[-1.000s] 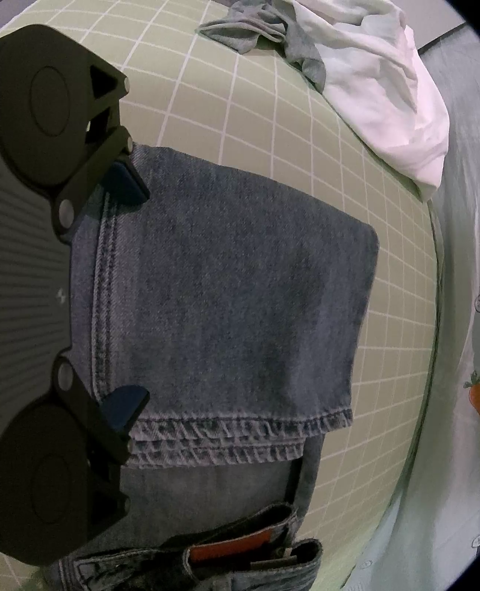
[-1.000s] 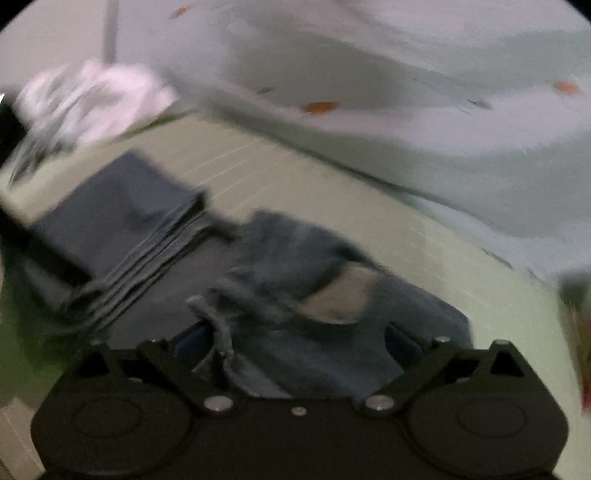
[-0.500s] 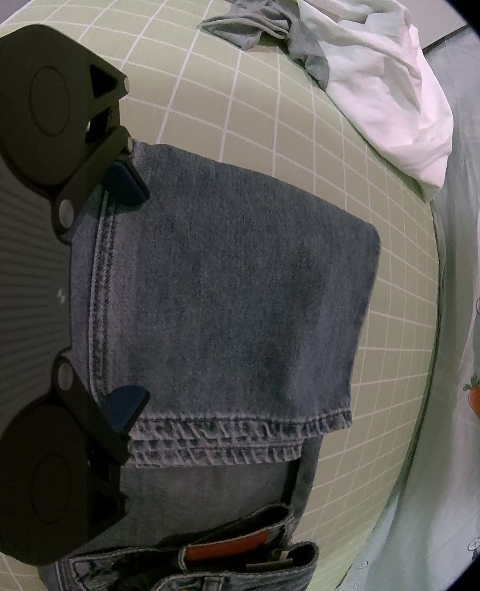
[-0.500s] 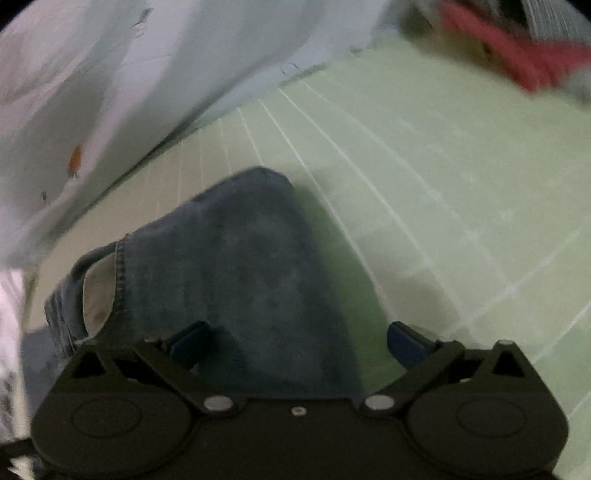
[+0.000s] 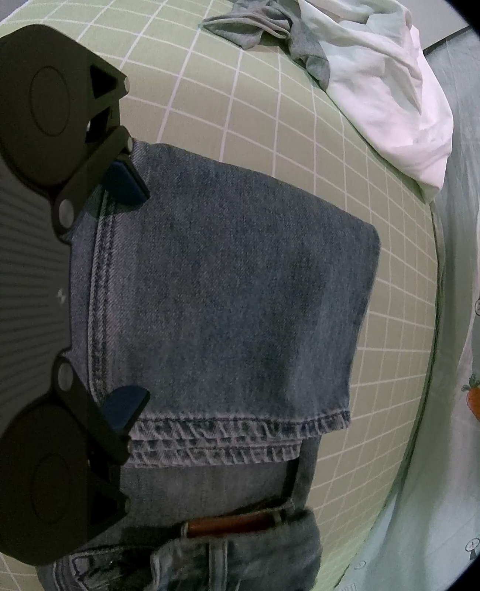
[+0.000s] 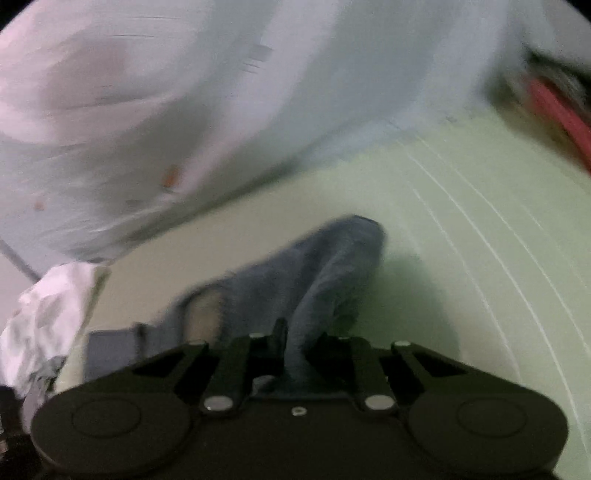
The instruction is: Fold clothes
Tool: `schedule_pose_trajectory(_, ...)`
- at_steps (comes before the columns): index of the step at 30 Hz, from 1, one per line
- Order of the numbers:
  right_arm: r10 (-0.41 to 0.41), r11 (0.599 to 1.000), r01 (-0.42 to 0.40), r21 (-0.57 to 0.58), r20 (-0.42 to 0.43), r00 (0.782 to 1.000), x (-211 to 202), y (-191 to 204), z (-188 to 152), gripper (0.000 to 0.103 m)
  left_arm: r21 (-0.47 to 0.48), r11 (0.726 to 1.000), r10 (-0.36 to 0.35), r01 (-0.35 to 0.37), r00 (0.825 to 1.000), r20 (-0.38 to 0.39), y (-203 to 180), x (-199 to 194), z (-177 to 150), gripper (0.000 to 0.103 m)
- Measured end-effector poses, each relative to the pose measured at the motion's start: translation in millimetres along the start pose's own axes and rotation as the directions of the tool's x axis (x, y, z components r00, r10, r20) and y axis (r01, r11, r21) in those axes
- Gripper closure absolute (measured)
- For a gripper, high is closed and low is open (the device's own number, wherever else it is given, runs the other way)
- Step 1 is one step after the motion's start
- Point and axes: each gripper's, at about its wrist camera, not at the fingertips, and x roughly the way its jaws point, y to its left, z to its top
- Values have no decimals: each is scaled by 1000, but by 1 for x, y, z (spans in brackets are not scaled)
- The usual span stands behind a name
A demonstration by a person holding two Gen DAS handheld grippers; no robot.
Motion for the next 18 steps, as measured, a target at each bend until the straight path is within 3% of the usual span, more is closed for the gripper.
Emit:
schedule_pose_trajectory(4, 152, 977, -148, -154, 13, 988, -1, 61, 16, 90, 0, 1000, -3, 3, 1000, 1, 0, 0, 1, 0)
schedule_pose_trajectory(9, 300, 900, -319, -298, -111, 948, 37, 127, 3, 89, -2, 1000, -6, 6, 1000, 2, 1, 1, 0, 0)
schedule_pose_trajectory(12, 309, 872, -371, -318, -230, 923, 76, 148, -18, 77, -15, 1000, -15, 15, 1000, 10, 3, -3, 1, 0)
schedule_pose_trajectory(15, 295, 881, -386, -274, -321, 900, 108, 148, -34, 68, -34, 999, -28, 29, 999, 21, 7, -9, 3, 0)
schedule_pose_trajectory(16, 316, 886, -399, -237, -322, 893, 109, 143, -34, 62, -41, 999, -32, 33, 999, 25, 8, -11, 3, 0)
schedule_pose_trajectory(17, 345, 888, -417, -195, -320, 883, 106, 138, -31, 45, -48, 998, -36, 37, 999, 29, 9, -12, 4, 0)
schedule_pose_trajectory(18, 377, 884, -440, -156, -316, 870, 100, 134, -27, 36, -54, 998, -40, 42, 999, 33, 10, -14, 4, 0)
